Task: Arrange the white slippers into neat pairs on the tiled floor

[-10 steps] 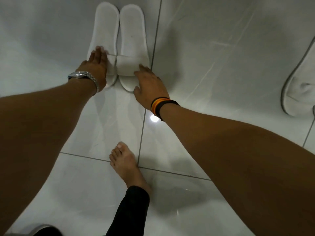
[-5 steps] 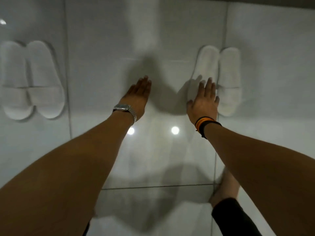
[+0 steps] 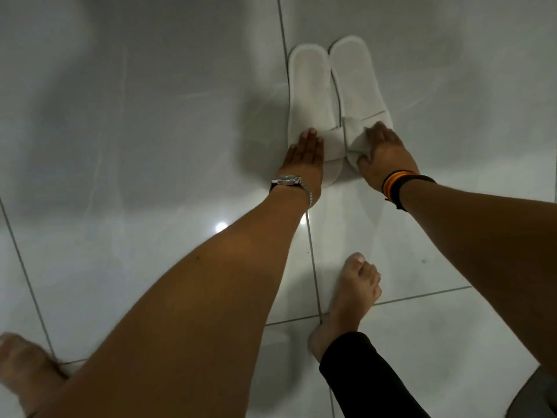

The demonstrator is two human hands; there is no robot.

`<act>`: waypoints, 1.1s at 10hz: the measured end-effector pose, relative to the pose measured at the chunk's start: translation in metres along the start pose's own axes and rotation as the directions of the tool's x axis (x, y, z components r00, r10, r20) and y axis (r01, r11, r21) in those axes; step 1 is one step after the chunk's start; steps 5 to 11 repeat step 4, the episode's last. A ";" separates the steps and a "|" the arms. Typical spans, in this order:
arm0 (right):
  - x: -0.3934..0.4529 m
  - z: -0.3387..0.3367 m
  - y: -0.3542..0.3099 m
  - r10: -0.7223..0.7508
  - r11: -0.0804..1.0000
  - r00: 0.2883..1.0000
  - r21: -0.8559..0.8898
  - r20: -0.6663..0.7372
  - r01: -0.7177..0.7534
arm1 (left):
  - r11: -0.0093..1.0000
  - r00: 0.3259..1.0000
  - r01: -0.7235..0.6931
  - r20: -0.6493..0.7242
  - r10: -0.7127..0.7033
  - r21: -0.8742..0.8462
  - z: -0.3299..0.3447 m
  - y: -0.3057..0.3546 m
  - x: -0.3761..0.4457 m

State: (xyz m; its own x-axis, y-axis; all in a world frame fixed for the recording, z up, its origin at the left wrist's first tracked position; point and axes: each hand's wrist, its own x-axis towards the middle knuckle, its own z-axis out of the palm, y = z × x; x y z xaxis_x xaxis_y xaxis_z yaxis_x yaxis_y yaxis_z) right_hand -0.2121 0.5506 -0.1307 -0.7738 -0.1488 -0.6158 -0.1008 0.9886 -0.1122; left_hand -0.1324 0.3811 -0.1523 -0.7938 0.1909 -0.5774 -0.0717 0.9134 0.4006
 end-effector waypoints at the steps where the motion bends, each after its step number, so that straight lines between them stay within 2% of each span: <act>1: 0.004 -0.007 0.015 -0.025 1.000 1.000 0.000 -0.005 0.025 | 0.999 1.000 0.018 0.004 -0.018 -0.034 0.001 0.013 0.008; 3: -0.017 -0.014 0.014 0.028 0.999 0.998 0.024 -0.054 -0.027 | 0.996 0.998 -0.027 -0.056 0.023 -0.081 -0.010 0.013 -0.007; 4: -0.061 -0.005 -0.016 0.033 0.971 0.992 0.238 -0.125 -0.002 | 0.994 0.983 -0.050 -0.183 0.031 -0.096 -0.030 -0.005 -0.040; 11: -0.061 -0.005 -0.016 0.033 0.971 0.992 0.238 -0.125 -0.002 | 0.994 0.983 -0.050 -0.183 0.031 -0.096 -0.030 -0.005 -0.040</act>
